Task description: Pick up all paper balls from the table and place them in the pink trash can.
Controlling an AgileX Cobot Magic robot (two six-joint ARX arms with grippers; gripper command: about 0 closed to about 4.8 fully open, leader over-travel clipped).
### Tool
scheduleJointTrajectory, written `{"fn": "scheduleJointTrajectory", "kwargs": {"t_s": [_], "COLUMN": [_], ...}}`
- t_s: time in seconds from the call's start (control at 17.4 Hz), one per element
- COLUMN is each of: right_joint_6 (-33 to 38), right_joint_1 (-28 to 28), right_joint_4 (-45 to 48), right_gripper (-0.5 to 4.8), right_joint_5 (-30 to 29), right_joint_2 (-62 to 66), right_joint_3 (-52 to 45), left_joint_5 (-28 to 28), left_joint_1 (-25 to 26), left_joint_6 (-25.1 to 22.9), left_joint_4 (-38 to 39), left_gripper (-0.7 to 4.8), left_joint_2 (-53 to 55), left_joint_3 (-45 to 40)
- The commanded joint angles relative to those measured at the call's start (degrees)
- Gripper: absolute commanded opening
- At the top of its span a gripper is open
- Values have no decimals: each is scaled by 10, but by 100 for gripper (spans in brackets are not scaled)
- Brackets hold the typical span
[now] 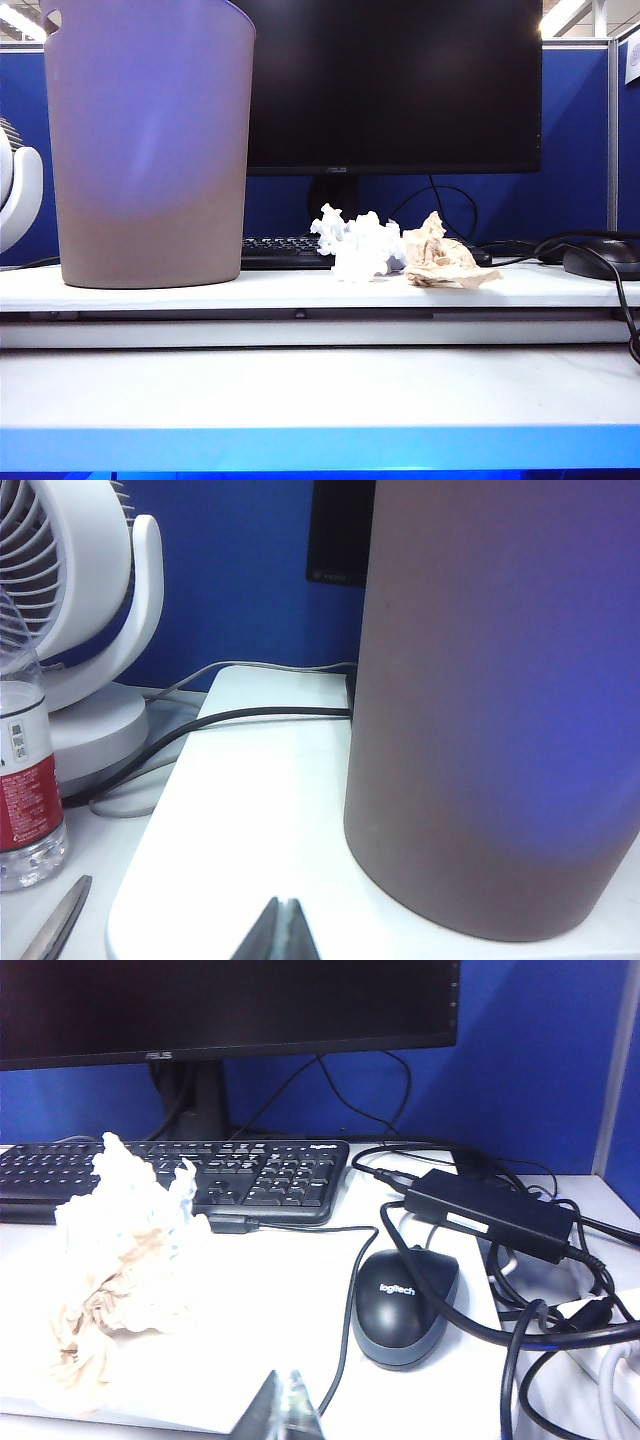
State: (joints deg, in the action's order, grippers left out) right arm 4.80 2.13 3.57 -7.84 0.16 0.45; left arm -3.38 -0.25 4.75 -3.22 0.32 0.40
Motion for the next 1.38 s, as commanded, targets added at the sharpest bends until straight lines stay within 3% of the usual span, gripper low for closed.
{"fn": "scheduleJointTrajectory", "kwargs": {"t_s": [0.06,0.29,0.34,0.4,0.52,0.57,0.63,0.69,0.75,0.86,0.92,0.97,1.03,1.15,1.2,1.26,1.32,1.38], "right_joint_6": [1,1,24,108,235,264,273,271,266,264,259,235,200,193,193,193,189,172], "right_joint_1": [0,0,0,1,1,1,1,2,2,0,1,1,1,2,9,16,27,36], "right_joint_4": [14,12,12,13,20,66,127,211,235,209,210,210,205,156,118,95,59,31], "right_gripper": [-6,-6,-6,-6,-6,-6,-6,-6,-6,-6,-6,-6,-6,-6,58,141,179,181], "right_joint_5": [-4,20,19,9,-59,-96,-108,-96,-33,-2,1,-19,-84,-202,-286,-298,-290,-282], "right_joint_2": [-1,-1,-1,-1,-1,-1,-1,1,10,41,71,117,193,313,403,460,513,558], "right_joint_3": [-4,-4,-4,-4,-4,-4,-4,1,33,103,141,188,256,346,397,419,440,456], "left_joint_5": [2,-13,-60,-147,-226,-234,-208,-131,-34,-19,-44,-109,-170,-214,-263,-287,-305,-329], "left_joint_1": [1,1,1,1,-16,-31,-53,-83,-120,-149,-153,-153,-153,-153,-153,-153,-153,-154], "left_joint_6": [2,4,48,167,433,520,587,629,644,600,559,475,374,252,185,160,149,139], "left_joint_4": [-7,-7,-18,-63,-176,-247,-350,-449,-467,-396,-365,-319,-231,-89,-19,28,62,89], "left_gripper": [-4,-4,-5,-5,-5,-5,-5,-5,-5,-5,-5,-5,-5,-5,-5,-5,-5,-5], "left_joint_2": [-1,-1,-1,-1,-1,-1,-1,-1,-1,9,24,60,119,216,291,345,384,426], "left_joint_3": [0,0,0,0,1,1,1,7,43,125,168,236,323,424,467,490,505,515]}}
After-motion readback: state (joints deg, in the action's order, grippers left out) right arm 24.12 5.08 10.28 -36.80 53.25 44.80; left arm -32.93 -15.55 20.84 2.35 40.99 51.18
